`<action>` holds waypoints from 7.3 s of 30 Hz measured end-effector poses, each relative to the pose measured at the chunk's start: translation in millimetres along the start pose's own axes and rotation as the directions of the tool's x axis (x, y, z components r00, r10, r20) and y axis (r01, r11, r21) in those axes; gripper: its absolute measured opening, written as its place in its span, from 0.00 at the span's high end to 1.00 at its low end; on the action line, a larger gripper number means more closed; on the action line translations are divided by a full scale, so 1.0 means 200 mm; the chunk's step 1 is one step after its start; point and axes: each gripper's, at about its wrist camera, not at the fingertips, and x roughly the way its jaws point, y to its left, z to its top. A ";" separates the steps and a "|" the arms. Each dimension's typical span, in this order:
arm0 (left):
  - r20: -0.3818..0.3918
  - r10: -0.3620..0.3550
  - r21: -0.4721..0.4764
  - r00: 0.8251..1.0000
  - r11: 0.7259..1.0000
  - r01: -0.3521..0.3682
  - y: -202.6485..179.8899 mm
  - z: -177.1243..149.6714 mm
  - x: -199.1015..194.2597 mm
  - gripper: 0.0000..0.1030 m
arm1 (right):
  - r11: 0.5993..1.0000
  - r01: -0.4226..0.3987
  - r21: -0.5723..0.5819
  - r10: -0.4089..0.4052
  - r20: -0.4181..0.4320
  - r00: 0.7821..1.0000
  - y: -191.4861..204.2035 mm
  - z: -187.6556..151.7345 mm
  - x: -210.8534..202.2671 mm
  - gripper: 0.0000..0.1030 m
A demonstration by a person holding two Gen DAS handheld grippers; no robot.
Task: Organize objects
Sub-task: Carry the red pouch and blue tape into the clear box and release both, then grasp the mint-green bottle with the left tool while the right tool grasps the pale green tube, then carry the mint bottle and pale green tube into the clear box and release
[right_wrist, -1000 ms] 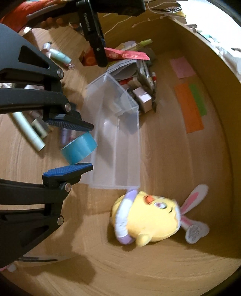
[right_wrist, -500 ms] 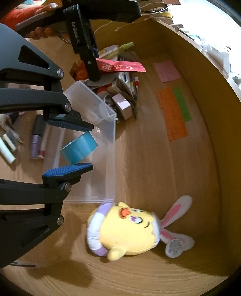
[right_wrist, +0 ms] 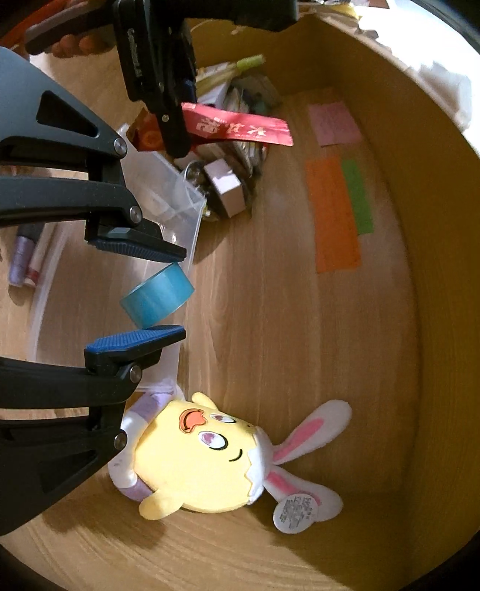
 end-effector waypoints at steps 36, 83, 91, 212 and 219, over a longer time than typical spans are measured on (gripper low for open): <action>-0.291 0.026 0.125 0.956 0.992 0.011 -0.07 -0.10 0.48 0.45 | 0.996 0.047 -0.081 -0.068 -0.287 0.956 -0.04 -0.23 0.42 0.68; -0.102 0.083 0.081 0.991 0.994 -0.075 0.23 -0.51 -0.34 0.11 | 0.994 0.099 -0.045 -0.105 -0.166 0.980 0.13 -0.48 -0.27 0.19; -0.169 0.071 0.045 0.983 0.997 -0.064 0.30 -0.71 -0.32 0.11 | 0.996 0.088 0.020 -0.078 -0.300 0.951 0.09 -0.69 -0.21 0.19; -0.261 -0.001 0.071 0.965 0.997 0.021 -0.03 -0.11 0.44 0.77 | 0.995 -0.029 -0.093 -0.001 -0.308 0.951 -0.05 -0.22 0.41 0.86; -0.228 -0.005 0.065 0.974 0.998 0.020 -0.03 -0.09 0.34 0.58 | 0.996 -0.031 -0.086 0.004 -0.298 0.955 -0.03 -0.19 0.38 0.70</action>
